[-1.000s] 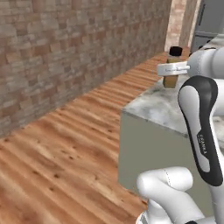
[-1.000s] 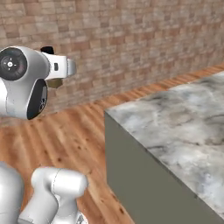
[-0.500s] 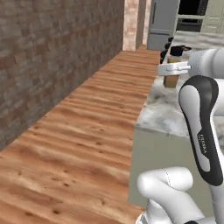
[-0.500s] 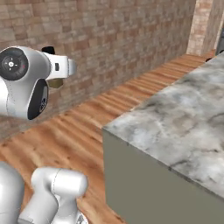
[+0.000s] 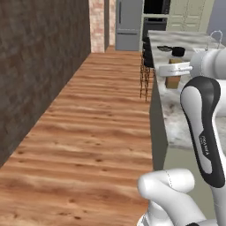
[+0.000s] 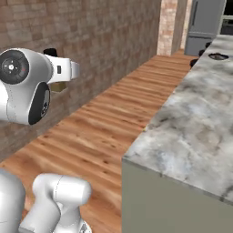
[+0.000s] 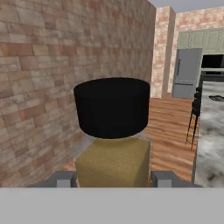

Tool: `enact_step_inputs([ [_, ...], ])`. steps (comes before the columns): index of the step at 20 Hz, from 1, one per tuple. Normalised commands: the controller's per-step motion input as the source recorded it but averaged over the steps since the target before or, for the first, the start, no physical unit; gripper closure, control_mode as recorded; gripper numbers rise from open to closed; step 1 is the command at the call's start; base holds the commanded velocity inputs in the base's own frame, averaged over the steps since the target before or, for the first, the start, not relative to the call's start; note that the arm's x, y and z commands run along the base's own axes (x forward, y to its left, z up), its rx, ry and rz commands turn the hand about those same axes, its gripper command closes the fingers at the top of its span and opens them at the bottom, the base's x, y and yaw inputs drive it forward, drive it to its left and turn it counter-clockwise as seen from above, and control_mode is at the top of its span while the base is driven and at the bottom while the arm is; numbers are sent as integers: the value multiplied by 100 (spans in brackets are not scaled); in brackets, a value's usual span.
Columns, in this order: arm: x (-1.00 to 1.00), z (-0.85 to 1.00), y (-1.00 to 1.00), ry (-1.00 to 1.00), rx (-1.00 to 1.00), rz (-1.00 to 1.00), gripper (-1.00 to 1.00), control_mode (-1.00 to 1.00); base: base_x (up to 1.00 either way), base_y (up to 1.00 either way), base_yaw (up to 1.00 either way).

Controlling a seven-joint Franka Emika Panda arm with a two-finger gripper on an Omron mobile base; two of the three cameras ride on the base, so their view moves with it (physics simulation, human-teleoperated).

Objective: Take the cinnamon bottle from the cabinet and place it on the dining table, next to the plate with the cupcake. Then take the chocolate from the dining counter and place it on the cupcake plate.

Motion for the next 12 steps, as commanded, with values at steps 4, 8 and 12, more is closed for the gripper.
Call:
enact_step_inputs([
  [4,0,0,0,0,0,0,100,100,100,100,-43],
  [8,0,0,0,0,0,0,100,100,100,100,-49],
  [12,0,0,0,0,0,0,100,100,100,100,-56],
])
